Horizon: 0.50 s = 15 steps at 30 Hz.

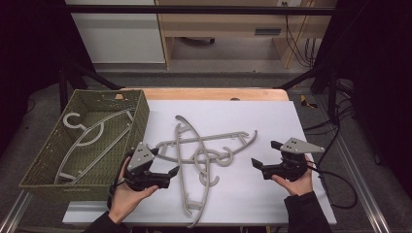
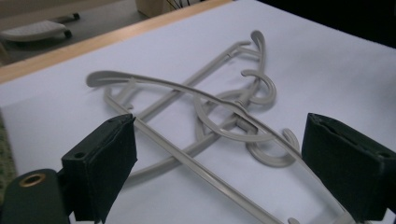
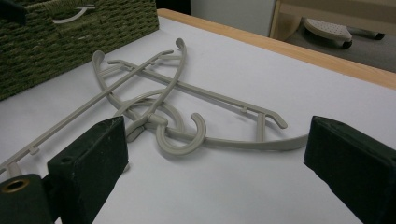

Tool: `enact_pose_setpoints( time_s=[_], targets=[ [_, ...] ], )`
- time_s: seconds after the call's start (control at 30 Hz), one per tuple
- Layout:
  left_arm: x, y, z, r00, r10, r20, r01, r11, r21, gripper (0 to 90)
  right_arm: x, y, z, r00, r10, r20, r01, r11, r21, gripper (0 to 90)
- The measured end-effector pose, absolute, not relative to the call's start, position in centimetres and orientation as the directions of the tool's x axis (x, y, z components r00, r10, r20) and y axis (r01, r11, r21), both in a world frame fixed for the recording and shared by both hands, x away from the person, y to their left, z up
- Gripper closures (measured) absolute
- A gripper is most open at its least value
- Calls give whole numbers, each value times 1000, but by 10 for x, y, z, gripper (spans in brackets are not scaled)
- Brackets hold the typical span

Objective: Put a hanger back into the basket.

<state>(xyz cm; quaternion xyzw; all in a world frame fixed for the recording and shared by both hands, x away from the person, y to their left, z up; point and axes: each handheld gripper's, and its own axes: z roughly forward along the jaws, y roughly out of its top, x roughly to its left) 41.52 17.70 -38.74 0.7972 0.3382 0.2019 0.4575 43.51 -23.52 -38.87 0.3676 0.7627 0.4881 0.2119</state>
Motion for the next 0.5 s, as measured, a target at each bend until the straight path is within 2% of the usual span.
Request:
enact_pose_setpoints(
  time_s=[0.33, 0.5],
  targets=[
    [409, 138, -411, 764, 645, -24, 397, -440, 806, 137, 436, -233, -390, -644, 765, 34, 357, 261, 897, 67],
    [405, 120, -424, 792, 609, -32, 410, -492, 768, 212, 436, -232, -391, -643, 765, 35, 359, 261, 896, 67]
  ],
)
